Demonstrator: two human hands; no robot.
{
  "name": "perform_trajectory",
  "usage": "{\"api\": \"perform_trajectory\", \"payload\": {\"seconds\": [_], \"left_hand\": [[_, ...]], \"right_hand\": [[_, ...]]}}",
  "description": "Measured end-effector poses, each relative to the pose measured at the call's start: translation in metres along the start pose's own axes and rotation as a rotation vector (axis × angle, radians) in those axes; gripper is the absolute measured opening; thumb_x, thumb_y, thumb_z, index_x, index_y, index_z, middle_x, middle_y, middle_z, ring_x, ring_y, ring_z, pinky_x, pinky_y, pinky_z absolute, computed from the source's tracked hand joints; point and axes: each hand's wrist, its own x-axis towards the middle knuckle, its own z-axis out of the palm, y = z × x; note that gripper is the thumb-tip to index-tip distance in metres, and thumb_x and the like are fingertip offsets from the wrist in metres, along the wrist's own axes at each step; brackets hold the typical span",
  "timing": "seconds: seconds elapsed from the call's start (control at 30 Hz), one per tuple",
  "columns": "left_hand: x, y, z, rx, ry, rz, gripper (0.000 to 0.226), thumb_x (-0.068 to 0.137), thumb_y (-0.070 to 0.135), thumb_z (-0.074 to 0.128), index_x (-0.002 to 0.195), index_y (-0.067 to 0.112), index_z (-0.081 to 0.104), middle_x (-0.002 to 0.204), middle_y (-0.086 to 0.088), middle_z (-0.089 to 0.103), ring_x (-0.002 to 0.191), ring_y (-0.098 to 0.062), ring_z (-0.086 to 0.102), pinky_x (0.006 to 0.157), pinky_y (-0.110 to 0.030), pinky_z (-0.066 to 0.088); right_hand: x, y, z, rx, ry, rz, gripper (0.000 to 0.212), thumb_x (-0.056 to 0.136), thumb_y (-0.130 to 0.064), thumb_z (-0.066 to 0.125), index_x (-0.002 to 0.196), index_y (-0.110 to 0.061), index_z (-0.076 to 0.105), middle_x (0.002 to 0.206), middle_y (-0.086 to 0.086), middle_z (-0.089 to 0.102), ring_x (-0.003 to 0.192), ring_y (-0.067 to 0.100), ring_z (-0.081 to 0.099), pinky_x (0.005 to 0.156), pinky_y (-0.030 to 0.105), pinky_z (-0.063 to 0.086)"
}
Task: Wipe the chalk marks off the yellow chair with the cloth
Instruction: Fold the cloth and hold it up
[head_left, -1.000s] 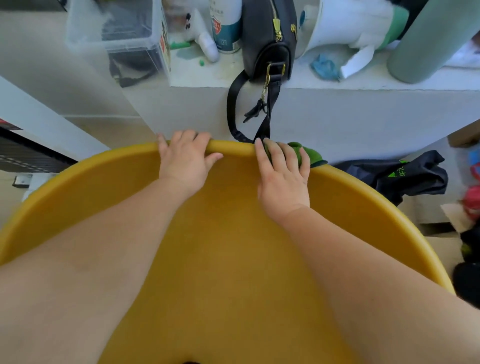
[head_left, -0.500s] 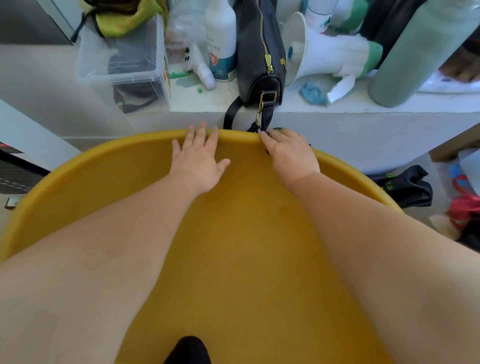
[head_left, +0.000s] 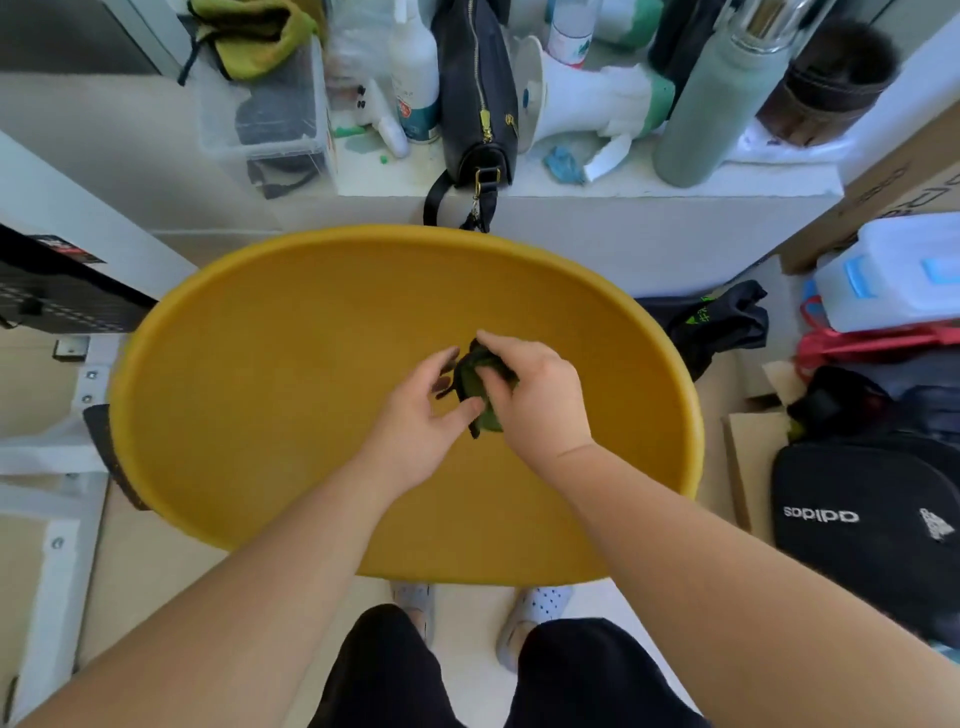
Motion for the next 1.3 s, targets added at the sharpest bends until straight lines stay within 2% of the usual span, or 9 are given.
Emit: {"api": "perform_trajectory", "payload": {"seconds": [0.17,0.27,0.43,0.53,0.67,0.9,1.03,1.17,1.3], "left_hand": [[-0.088,0.054,0.012,0.097,0.093,0.024,0.010,0.089,0.024,0.064,0.085,0.032,0.064,0.081,0.010,0.067,0.079,-0.021,0.066,0.071,-0.044,0.057],[-0.122,0.083,0.011,0.143,0.150,0.062,0.016,0.092,0.017,0.062,0.083,0.031,0.064,0.080,0.006,0.069,0.078,-0.017,0.065,0.070,-0.036,0.054],[-0.141,0.124,0.001,0.129,-0.018,0.115,0.015,0.095,0.008,0.058,0.087,0.019,0.065,0.082,0.002,0.069,0.075,-0.006,0.063,0.071,-0.025,0.048],[-0.138,0.148,-0.010,0.168,-0.078,0.185,0.012,0.097,0.007,0.055,0.091,0.013,0.064,0.081,0.001,0.070,0.064,0.003,0.059,0.061,-0.012,0.043],[-0.123,0.166,-0.034,0.384,-0.172,0.330,0.013,0.097,0.019,0.055,0.088,0.025,0.063,0.082,0.006,0.069,0.073,-0.010,0.061,0.060,-0.025,0.044],[-0.124,0.182,-0.035,0.654,-0.600,0.328,0.025,0.076,0.042,0.078,0.090,0.028,0.063,0.083,0.006,0.065,0.071,-0.018,0.064,0.050,-0.031,0.049],[-0.139,0.178,-0.009,0.901,-0.738,0.367,0.010,0.068,0.018,0.075,0.073,0.015,0.067,0.061,0.000,0.060,0.055,-0.019,0.055,0.042,-0.023,0.039],[-0.154,0.167,0.018,0.550,-0.729,0.145,0.012,0.075,0.019,0.078,0.082,0.012,0.072,0.067,0.001,0.062,0.067,-0.018,0.051,0.065,-0.030,0.038],[-0.186,0.160,0.062,0.199,-0.797,-0.046,0.019,0.095,0.015,0.060,0.112,0.022,0.065,0.106,0.002,0.074,0.102,-0.018,0.067,0.095,-0.037,0.047]], "right_hand": [[-0.071,-0.045,-0.077,0.141,-0.012,0.123,0.019,0.096,-0.018,0.070,0.114,-0.021,0.074,0.109,-0.008,0.073,0.100,0.007,0.063,0.091,0.024,0.052],[-0.097,-0.047,-0.113,0.030,-0.110,0.087,0.013,0.090,-0.030,0.077,0.096,-0.021,0.070,0.098,-0.005,0.066,0.093,0.015,0.060,0.083,0.035,0.053],[-0.123,-0.045,-0.158,-0.204,-0.275,0.087,0.028,0.085,-0.053,0.076,0.090,-0.028,0.063,0.123,-0.004,0.056,0.115,0.019,0.045,0.098,0.034,0.039],[-0.136,-0.052,-0.171,-0.246,-0.271,0.144,0.030,0.083,-0.050,0.079,0.089,-0.027,0.061,0.104,-0.005,0.065,0.103,0.020,0.056,0.089,0.039,0.049],[-0.166,-0.062,-0.181,-0.268,-0.128,0.373,0.016,0.087,-0.020,0.074,0.096,-0.019,0.060,0.092,0.004,0.067,0.089,0.028,0.063,0.074,0.040,0.054],[-0.236,-0.081,-0.181,-0.014,0.223,0.610,0.020,0.100,-0.023,0.063,0.081,-0.021,0.057,0.077,-0.005,0.057,0.072,0.015,0.052,0.063,0.028,0.039],[-0.284,-0.087,-0.177,0.203,0.380,0.707,0.012,0.105,-0.025,0.053,0.100,-0.016,0.058,0.092,0.003,0.065,0.085,0.021,0.061,0.074,0.036,0.048],[-0.337,-0.081,-0.178,0.403,0.646,0.790,0.008,0.104,-0.020,0.053,0.102,-0.015,0.059,0.101,0.020,0.068,0.096,0.044,0.066,0.081,0.060,0.058],[-0.383,-0.070,-0.184,0.517,0.826,0.874,0.004,0.097,-0.025,0.062,0.098,-0.028,0.065,0.100,0.015,0.069,0.099,0.045,0.067,0.079,0.063,0.058]]}}
